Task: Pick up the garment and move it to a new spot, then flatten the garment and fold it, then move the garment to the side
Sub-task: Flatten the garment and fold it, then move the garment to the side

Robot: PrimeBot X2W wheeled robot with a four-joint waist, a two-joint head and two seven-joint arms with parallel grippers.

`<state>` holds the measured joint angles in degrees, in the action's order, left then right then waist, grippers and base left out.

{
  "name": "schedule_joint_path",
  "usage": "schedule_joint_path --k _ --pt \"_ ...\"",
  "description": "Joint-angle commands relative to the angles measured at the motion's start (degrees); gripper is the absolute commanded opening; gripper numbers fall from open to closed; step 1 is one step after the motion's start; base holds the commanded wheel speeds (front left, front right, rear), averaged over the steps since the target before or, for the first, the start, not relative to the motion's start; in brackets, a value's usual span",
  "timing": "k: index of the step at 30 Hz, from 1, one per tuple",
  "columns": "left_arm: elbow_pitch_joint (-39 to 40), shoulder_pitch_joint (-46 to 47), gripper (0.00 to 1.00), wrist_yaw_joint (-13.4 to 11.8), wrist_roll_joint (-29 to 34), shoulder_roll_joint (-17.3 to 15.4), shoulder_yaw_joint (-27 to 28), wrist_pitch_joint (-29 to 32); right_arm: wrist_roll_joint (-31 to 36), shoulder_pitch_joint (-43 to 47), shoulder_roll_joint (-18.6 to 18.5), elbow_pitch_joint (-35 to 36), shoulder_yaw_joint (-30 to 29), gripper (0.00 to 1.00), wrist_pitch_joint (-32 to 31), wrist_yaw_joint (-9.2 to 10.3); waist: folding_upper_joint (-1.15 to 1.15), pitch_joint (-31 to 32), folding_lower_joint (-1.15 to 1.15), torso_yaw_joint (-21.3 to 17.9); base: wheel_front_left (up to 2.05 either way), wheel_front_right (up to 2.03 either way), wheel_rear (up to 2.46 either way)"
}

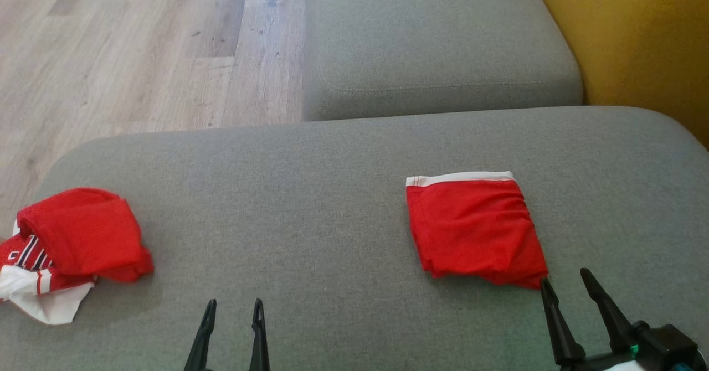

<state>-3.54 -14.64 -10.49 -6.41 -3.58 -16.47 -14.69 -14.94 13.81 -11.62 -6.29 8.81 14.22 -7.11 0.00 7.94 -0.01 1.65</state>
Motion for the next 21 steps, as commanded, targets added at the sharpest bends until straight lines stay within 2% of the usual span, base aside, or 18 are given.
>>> schedule_joint_path --k 1,21 --pt "2.19 1.75 1.00 0.49 0.65 0.69 2.38 -0.30 0.56 -0.97 -0.89 2.02 0.77 1.00 0.77 -0.37 0.00 0.34 0.01 0.01 0.00 0.00 0.00" --pt "1.75 1.03 1.00 2.35 2.52 0.70 4.01 -0.30 1.00 0.30 -0.01 1.47 0.91 1.00 0.78 -0.37 0.00 1.15 0.01 1.07 0.00 0.00 0.00"
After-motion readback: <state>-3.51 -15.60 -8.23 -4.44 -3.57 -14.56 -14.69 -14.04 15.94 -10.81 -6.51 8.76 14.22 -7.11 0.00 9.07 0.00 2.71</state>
